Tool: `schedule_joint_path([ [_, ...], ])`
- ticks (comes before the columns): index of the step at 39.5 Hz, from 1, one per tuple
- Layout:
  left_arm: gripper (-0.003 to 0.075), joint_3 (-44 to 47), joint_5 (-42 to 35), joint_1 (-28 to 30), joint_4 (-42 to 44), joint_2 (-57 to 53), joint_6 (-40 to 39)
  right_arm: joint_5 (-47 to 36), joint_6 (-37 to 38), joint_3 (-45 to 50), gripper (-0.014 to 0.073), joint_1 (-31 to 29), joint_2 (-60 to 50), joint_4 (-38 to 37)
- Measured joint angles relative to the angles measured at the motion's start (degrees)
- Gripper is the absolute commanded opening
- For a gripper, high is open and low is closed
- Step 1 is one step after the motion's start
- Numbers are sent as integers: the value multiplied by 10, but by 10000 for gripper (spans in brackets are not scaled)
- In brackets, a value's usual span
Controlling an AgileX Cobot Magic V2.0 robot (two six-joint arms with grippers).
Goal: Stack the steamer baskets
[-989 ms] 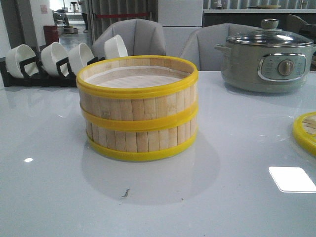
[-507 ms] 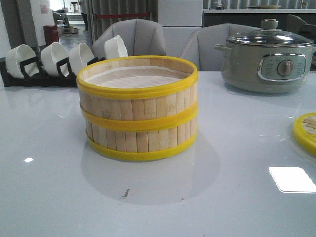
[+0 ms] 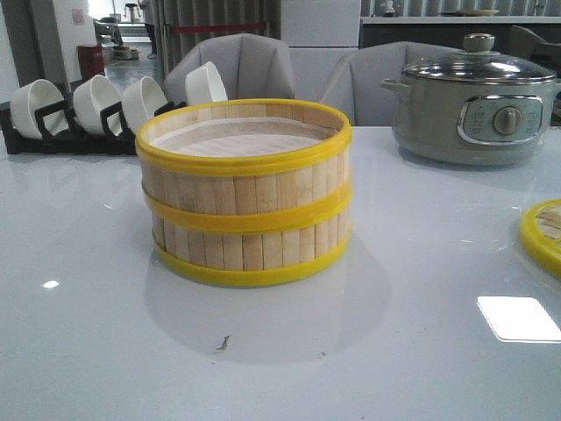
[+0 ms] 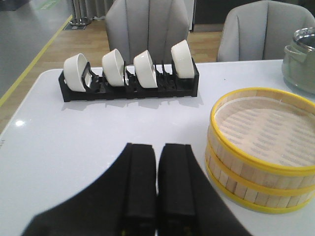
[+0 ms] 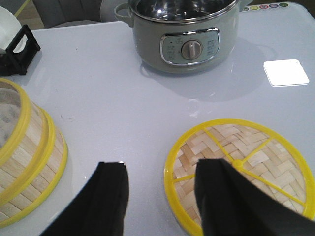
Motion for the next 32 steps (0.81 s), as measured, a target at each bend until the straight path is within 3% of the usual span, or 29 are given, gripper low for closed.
schedule_joint_path([
  [9,88,84,-116,0,-12,0,0,0,0,0,433,0,0,0],
  [32,88,131,-122,0,-31,0,0,0,0,0,433,0,0,0],
])
